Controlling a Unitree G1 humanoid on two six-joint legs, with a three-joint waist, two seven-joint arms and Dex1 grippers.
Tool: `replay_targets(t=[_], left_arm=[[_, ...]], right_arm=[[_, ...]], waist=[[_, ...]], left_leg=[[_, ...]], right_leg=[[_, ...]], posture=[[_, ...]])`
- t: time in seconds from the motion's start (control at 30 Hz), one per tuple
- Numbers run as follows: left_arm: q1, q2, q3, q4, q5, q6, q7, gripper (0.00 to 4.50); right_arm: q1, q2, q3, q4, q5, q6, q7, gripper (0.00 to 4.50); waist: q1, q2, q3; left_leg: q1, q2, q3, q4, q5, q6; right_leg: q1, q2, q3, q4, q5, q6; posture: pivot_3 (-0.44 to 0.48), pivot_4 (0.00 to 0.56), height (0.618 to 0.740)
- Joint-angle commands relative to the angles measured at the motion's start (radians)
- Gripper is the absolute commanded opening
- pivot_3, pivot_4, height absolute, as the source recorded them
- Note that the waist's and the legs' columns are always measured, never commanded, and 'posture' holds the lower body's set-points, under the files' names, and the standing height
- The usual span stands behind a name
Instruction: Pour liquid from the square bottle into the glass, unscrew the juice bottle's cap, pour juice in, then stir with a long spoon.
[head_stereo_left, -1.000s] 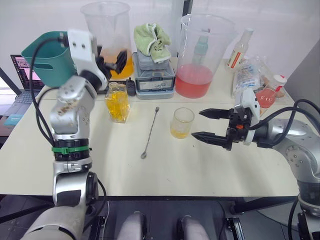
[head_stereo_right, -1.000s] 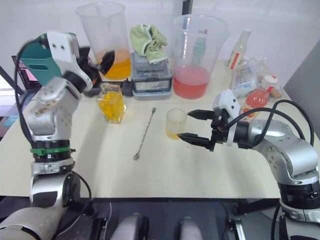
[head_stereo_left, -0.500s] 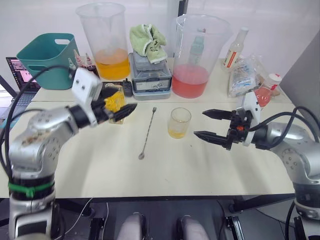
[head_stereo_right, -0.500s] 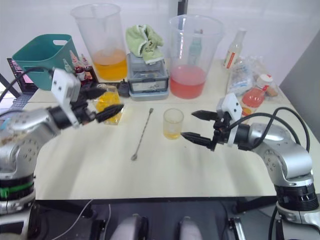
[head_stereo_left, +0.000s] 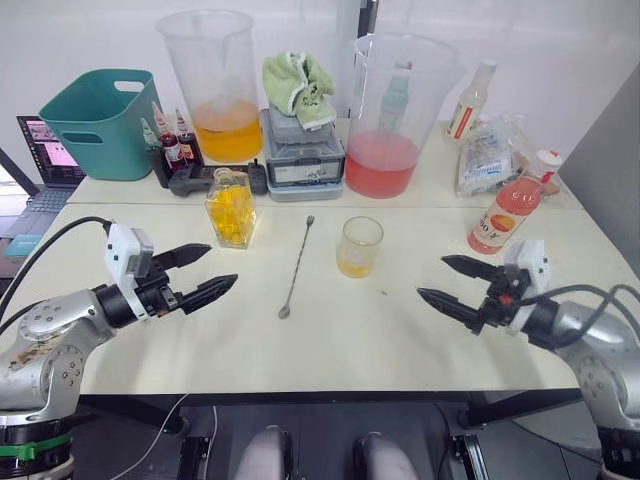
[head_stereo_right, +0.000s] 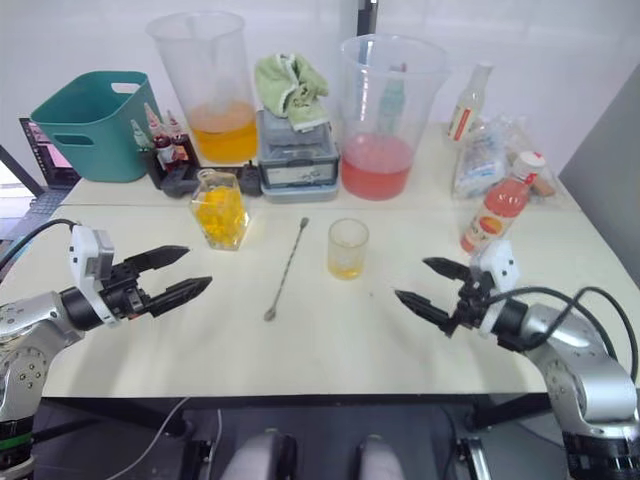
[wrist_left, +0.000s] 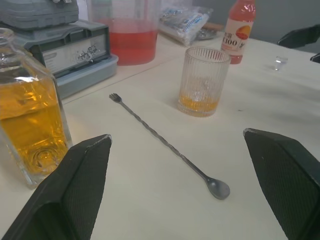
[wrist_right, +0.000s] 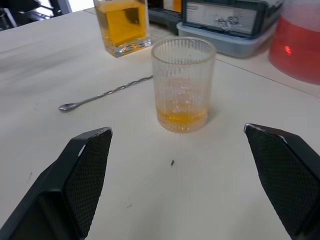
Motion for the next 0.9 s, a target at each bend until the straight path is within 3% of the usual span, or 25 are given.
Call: replay_targets(t=[0.03, 0.17, 0.33, 0.47, 0.67, 0.9], left_arm=[[0.034, -0.013, 0.008, 0.048, 0.018, -0.141, -0.087, 4.47], [-0.014, -0.03, -0.031, 0.092, 0.022, -0.177, -0.096, 4.47], [-0.099, -0.064, -0.033, 0.09, -0.057, -0.121, -0.069, 4.47], [-0.112, -0.041, -0.051, 0.073, -0.077, -0.089, -0.098, 4.47], [-0.107, -0.041, -0.059, 0.0, -0.098, -0.063, -0.071, 4.47], [-0.046, -0.043, -0.02, -0.142, -0.173, -0.009, 0.008, 4.47]], right_arm=[[0.126, 0.044, -0.149, -0.02, -0.002, -0.099, -0.029, 4.5], [0.252, 0.084, -0.21, -0.012, 0.003, -0.141, -0.029, 4.5], [0.297, 0.136, -0.272, 0.021, 0.039, -0.155, -0.062, 4.5], [0.281, 0.137, -0.279, 0.033, 0.036, -0.165, -0.09, 4.5], [0.044, 0.096, -0.264, 0.118, 0.04, -0.099, -0.235, 4.5], [-0.303, 0.017, -0.191, 0.355, -0.037, -0.078, -0.303, 4.5]], waist=[[0.001, 0.0, 0.0], [0.005, 0.0, 0.0], [-0.001, 0.0, -0.001], [-0.007, 0.003, -0.002], [-0.016, 0.003, -0.002], [-0.01, 0.003, -0.002]], left_leg=[[0.0, 0.0, 0.001, -0.001, 0.0, 0.0], [0.001, 0.001, 0.001, -0.001, 0.0, 0.0], [0.005, 0.003, 0.004, -0.001, 0.0, 0.0], [0.007, 0.003, 0.004, -0.002, 0.0, 0.0], [0.007, 0.003, 0.006, -0.003, 0.0, 0.0], [0.006, 0.001, 0.006, -0.007, 0.0, 0.0]], right_leg=[[0.0, 0.0, 0.0, -0.002, 0.0, 0.0], [0.001, -0.001, 0.0, -0.003, 0.0, 0.0], [0.006, -0.001, 0.0, -0.004, -0.001, 0.0], [0.006, -0.001, 0.001, -0.004, -0.001, 0.0], [0.004, -0.001, 0.002, -0.004, -0.001, -0.001], [0.002, -0.001, 0.003, -0.002, -0.001, -0.001]], posture=[[0.0, 0.15, 0.74], [0.0, 0.15, 0.74], [0.0, 0.15, 0.74], [0.0, 0.15, 0.74], [0.0, 0.15, 0.74], [0.0, 0.15, 0.74]])
